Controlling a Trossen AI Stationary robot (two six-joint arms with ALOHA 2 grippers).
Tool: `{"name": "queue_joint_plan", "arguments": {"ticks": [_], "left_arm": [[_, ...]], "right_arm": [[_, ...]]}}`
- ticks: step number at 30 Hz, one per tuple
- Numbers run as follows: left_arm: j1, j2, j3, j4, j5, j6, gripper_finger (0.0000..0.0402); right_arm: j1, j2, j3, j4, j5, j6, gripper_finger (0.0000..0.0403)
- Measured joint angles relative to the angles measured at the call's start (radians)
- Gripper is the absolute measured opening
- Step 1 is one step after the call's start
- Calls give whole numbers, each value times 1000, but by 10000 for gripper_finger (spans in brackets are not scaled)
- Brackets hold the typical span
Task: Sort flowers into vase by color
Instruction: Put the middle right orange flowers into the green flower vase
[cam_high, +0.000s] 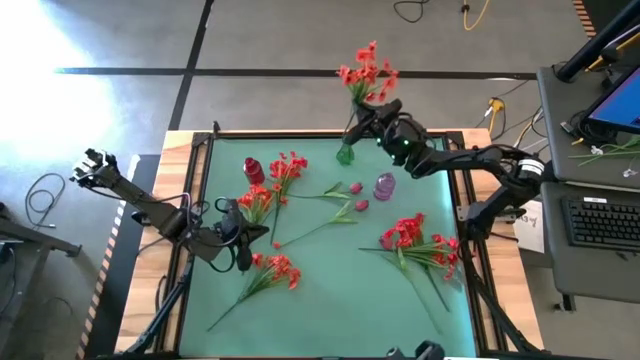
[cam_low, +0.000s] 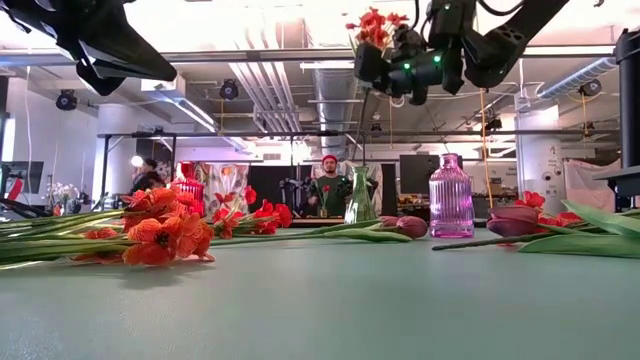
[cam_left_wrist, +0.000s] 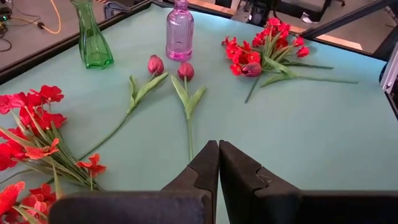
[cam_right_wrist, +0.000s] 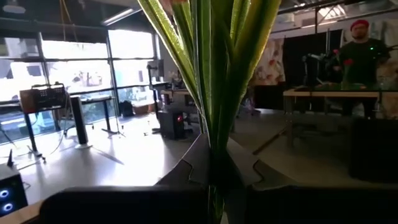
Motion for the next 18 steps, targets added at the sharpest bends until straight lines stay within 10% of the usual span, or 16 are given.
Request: {"name": "queue_joint_plan", "arguments": {"ticks": [18], "left_arm": [[1, 0, 0, -1, -104, 11, 0]], "right_arm": [[1, -4, -2, -110, 1, -23, 13]]}}
